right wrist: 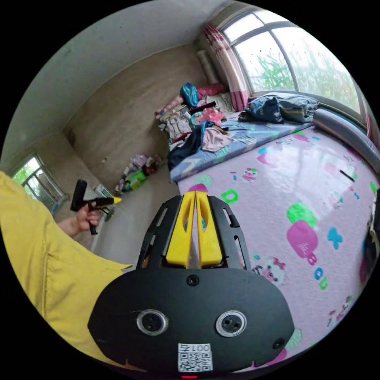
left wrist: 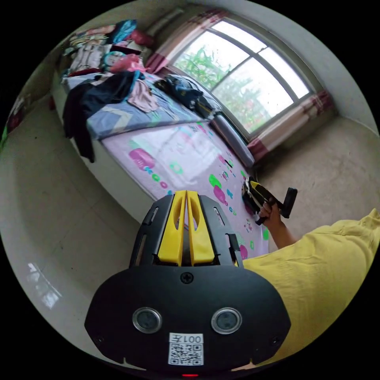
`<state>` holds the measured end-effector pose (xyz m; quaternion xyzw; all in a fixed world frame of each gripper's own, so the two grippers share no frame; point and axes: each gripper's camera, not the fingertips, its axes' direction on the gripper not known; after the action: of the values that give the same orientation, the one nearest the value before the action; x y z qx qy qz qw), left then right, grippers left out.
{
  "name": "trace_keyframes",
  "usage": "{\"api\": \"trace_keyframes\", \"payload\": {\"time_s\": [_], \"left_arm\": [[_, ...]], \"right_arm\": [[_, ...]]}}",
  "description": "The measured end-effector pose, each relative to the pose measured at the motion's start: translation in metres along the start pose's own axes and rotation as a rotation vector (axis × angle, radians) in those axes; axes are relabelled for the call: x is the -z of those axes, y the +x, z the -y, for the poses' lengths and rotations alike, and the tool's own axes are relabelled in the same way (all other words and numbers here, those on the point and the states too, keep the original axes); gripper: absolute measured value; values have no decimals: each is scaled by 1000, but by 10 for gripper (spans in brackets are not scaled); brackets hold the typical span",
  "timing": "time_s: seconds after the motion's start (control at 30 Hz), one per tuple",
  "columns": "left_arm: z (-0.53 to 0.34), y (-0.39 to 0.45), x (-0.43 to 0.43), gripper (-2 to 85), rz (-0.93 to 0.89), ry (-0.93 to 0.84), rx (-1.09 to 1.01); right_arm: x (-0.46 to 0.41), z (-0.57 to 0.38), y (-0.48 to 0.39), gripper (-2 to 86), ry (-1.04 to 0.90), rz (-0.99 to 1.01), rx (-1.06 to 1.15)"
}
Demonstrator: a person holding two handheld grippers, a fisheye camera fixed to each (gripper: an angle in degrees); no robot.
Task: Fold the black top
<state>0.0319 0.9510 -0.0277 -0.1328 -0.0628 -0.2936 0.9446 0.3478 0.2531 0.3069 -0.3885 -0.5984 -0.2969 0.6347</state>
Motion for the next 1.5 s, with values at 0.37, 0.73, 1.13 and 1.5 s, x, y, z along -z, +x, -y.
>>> {"api": "trace_keyframes", "payload": {"time_s": [0.37, 0.73, 1.13, 1.5], "left_arm": [[-37, -254, 33, -13, 122, 148, 140], [46, -458, 18, -13, 116, 207, 208], [171, -721, 22, -13, 140, 197, 154], [380, -886, -16, -13, 14, 68, -46]], "right_arm": [[-177, 72, -1, 9, -27, 117, -45], [-391, 170, -27, 8, -117, 124, 142], [-610, 302, -97, 8, -7, 31, 178], [-726, 416, -112, 7, 14, -181, 82]]}}
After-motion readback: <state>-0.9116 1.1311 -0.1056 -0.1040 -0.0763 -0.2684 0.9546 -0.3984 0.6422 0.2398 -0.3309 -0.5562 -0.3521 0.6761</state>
